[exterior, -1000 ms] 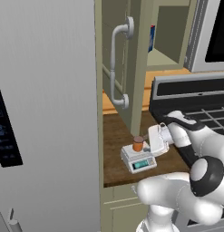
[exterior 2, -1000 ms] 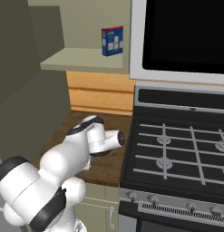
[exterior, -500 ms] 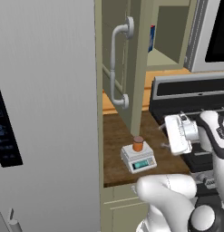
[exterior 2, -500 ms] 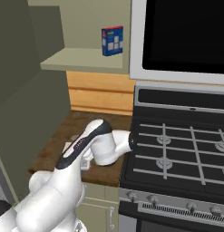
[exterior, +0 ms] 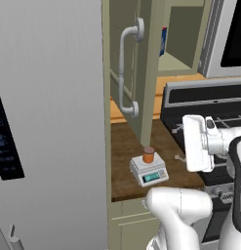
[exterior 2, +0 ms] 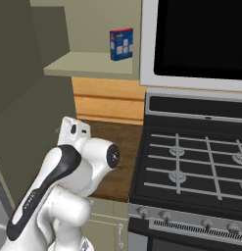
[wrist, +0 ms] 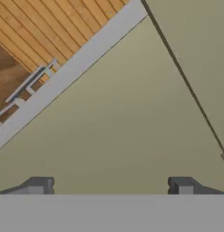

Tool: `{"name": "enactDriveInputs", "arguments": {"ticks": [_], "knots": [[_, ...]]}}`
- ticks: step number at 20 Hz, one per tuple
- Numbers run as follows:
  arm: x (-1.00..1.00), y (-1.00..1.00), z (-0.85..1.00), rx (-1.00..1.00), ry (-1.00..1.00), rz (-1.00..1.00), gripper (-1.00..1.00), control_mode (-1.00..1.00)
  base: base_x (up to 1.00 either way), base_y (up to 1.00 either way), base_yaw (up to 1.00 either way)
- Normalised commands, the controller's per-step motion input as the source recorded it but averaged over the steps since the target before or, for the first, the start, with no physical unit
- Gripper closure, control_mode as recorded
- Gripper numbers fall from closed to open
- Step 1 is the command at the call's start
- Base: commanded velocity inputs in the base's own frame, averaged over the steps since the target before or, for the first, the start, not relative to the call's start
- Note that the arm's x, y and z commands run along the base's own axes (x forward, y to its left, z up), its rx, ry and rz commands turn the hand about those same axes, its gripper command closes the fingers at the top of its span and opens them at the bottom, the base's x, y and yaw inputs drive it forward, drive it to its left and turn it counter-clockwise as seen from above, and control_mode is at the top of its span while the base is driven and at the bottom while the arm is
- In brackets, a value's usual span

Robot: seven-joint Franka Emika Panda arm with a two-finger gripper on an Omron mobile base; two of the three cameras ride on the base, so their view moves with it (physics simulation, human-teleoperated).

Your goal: Pick the jam and place it on the digital scale for weighing, and close the cabinet.

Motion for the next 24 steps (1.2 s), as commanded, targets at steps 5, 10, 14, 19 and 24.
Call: {"name": "enactDriveInputs", "arguments": {"ticks": [5,10,14,19,24], "knots": [[-0.98,0.62,1.0,-0.02,-0.36,0.05,-1.0,-1.0,0.0,0.0,0.0],[-0.99,0.62,1.0,-0.02,-0.32,0.11,-1.0,-1.0,0.0,0.0,0.0],[-0.98,0.9,0.92,0.0,-0.28,0.12,-1.0,-1.0,0.0,0.0,0.0],[-1.0,0.63,0.66,0.0,-0.31,0.1,-1.0,-1.0,0.0,0.0,0.0],[-0.13,0.46,0.09,0.0,-0.09,0.01,-1.0,-1.0,0.0,0.0,0.0]]}}
